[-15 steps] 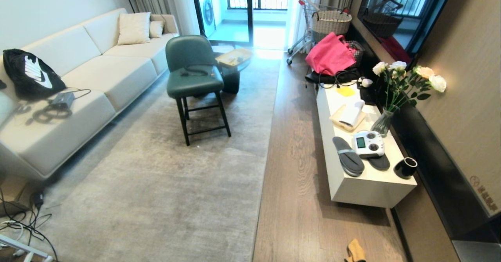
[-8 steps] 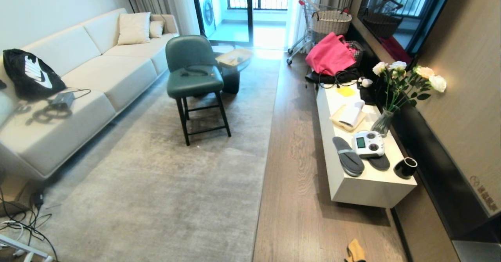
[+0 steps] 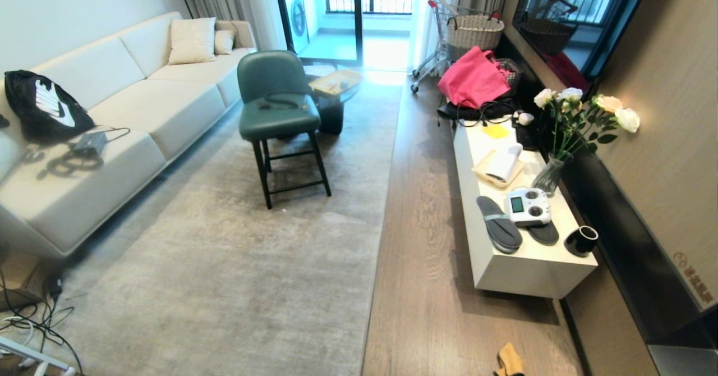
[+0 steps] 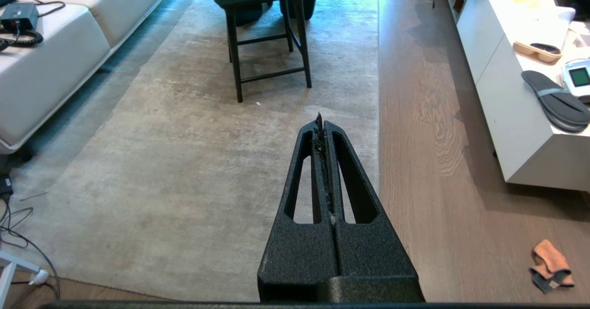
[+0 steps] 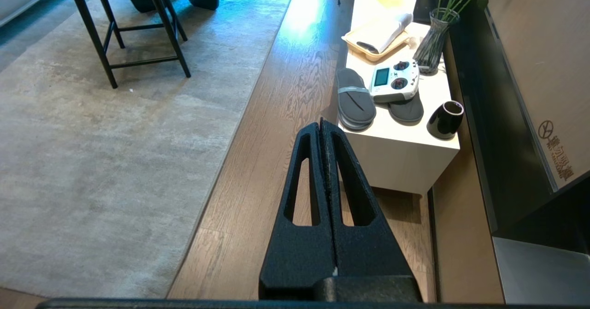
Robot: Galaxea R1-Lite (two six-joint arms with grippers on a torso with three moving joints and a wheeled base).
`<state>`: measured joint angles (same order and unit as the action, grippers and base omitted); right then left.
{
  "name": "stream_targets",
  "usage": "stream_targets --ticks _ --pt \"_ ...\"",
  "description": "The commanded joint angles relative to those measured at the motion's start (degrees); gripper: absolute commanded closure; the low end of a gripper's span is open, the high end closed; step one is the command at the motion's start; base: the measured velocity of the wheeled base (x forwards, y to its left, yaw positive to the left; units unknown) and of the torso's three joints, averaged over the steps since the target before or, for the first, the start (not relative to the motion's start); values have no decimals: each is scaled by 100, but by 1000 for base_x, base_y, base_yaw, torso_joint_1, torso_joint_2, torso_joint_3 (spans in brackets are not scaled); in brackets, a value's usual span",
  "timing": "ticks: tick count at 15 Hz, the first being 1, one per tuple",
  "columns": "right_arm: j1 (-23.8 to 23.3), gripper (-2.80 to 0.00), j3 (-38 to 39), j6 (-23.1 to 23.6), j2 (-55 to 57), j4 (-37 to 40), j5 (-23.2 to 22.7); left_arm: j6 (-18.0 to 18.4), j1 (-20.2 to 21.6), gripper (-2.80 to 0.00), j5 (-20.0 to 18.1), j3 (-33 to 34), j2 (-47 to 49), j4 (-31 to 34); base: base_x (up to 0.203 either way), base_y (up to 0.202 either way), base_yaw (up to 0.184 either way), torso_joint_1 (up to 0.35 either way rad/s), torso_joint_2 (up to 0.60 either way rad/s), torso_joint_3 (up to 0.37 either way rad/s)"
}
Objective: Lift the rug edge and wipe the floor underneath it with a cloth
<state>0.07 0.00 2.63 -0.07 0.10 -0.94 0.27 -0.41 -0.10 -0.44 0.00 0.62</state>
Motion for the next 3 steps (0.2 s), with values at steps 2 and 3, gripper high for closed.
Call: stream_targets --ticks 2,3 --pt "1 0 0 0 7 8 -3 0 -2 0 1 0 0 -1 0 0 0 0 0 0" --pt "1 0 0 0 7 8 -3 0 -2 0 1 0 0 -1 0 0 0 0 0 0"
